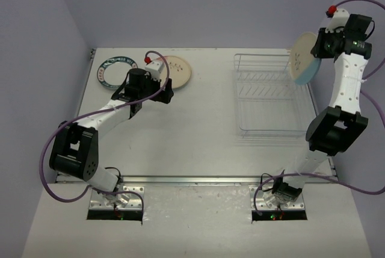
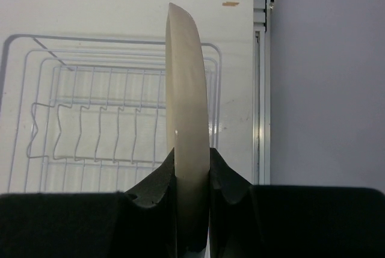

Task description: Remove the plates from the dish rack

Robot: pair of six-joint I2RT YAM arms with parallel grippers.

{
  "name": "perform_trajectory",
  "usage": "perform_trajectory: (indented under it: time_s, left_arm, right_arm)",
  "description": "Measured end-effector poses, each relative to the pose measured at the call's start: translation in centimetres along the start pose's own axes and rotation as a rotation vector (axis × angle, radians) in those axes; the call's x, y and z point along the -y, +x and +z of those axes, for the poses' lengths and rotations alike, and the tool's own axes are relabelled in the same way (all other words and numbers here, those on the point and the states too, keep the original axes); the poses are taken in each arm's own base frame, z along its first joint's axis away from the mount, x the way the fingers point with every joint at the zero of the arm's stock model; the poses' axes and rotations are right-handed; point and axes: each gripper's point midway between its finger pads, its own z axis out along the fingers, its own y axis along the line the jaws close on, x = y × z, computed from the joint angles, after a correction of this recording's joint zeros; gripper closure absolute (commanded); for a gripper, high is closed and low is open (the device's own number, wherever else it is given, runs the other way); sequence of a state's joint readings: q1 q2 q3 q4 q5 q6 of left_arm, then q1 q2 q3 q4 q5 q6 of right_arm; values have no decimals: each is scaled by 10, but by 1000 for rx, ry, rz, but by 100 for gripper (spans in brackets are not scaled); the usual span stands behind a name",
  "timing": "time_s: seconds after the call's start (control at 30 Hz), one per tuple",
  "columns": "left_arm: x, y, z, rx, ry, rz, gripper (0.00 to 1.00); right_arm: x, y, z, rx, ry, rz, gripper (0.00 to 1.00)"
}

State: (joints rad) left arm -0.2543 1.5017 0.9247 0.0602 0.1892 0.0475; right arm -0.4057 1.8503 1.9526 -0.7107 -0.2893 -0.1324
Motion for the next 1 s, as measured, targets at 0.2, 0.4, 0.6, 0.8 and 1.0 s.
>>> perform_trajectory:
  time_s: [0.2, 0.4, 0.6, 0.8, 1.0]
  left_arm:
    - [12, -3, -1, 2, 70, -2, 3]
    - [50, -6, -13, 0, 270, -58, 3]
    - [112, -35, -51, 18, 618, -189, 4]
    - [138, -56, -76, 5, 794, -276, 8]
    - [143, -57, -82, -14, 823, -298, 11]
  right_arm:
    - [-33, -31, -31, 111, -137, 14, 100]
    - [-106, -37, -64, 194, -409, 100, 100]
    - [-242, 15, -80, 65, -816, 107, 100]
    - [-338, 79, -103, -135, -1075, 72, 100]
    - [-359, 67, -118, -99, -1159, 36, 100]
